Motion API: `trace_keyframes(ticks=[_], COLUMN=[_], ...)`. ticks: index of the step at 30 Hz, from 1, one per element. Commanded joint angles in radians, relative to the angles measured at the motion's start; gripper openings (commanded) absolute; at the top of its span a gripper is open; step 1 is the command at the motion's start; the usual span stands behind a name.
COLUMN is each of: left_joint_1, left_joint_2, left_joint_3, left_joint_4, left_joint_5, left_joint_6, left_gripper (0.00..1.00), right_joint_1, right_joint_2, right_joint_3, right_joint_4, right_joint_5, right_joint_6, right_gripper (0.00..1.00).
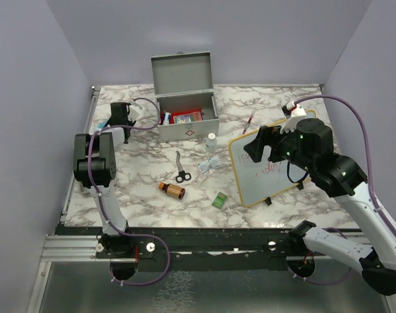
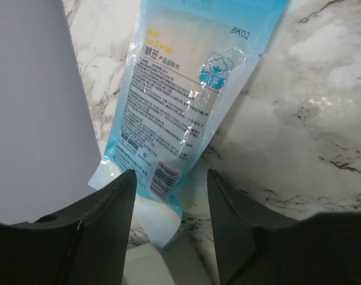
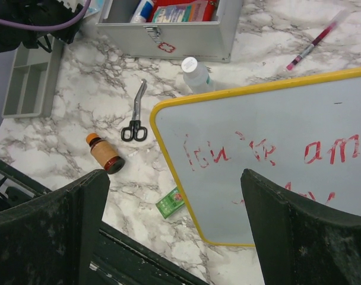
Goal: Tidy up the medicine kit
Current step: Pick up the medical item at the center of the board.
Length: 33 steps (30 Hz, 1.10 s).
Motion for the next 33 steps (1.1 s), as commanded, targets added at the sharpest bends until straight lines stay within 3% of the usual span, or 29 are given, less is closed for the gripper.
trace_keyframes(ticks=[1, 8, 16, 20, 24, 33], left_joint_1=[0.007, 0.006, 0.006, 0.007, 0.004, -0.04], left_joint_2=[0.049, 0.097, 0.091, 0.095, 0.108, -0.044], left_joint_3=[0.031, 0.054, 0.052, 0.059, 0.088, 0.053], left_joint_4=[0.062, 0.077, 0.071, 0.078, 0.062, 0.004], left_joint_5=[-0.045, -0.062, -0.062, -0.07, -0.06, -0.041], left_joint_6=[0.03, 0.047, 0.038, 0.031, 0.016, -0.081], left_gripper=[0.53, 0.5, 0.35, 0.21, 0.0, 0.0], right_joint_1=[0.002, 0.002, 0.002, 0.002, 0.002, 0.002], right_joint_2=[-0.008, -0.013, 0.009, -0.002, -0.028, -0.105], right_joint_3=[0.022, -0.005, 0.002, -0.007, -0.009, -0.054], right_joint_4=[0.0, 0.01, 0.018, 0.023, 0.006, 0.011], right_joint_5=[0.048, 0.056, 0.049, 0.026, 0.025, -0.008], right_joint_6=[-0.045, -0.045, -0.064, -0.045, -0.019, 0.061], right_gripper=[0.99, 0.99, 1.0, 1.0, 1.0, 0.99])
